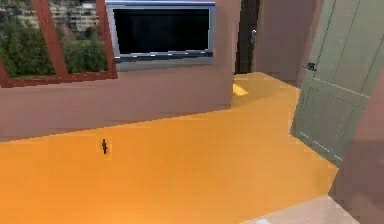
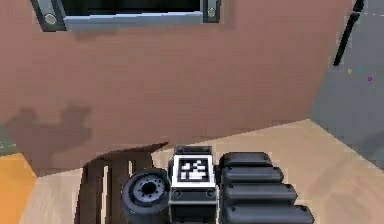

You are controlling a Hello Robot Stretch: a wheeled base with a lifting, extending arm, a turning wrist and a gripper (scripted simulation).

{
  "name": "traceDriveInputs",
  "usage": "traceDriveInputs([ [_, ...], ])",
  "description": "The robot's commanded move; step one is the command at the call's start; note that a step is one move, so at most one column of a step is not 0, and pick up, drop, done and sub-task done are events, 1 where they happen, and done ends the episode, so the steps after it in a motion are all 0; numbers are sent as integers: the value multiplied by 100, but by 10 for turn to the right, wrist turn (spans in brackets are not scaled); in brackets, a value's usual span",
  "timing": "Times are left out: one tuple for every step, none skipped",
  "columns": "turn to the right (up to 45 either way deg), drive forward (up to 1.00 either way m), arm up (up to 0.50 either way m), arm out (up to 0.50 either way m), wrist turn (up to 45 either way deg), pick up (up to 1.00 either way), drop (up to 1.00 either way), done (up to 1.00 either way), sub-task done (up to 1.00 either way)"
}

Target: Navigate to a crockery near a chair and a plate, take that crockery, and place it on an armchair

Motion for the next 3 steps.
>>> traceDriveInputs([
  [0, 75, 0, 0, 0, 0, 0, 0, 0],
  [420, 0, 0, 0, 0, 0, 0, 0, 0],
  [30, 0, 0, 0, 0, 0, 0, 0, 0],
])
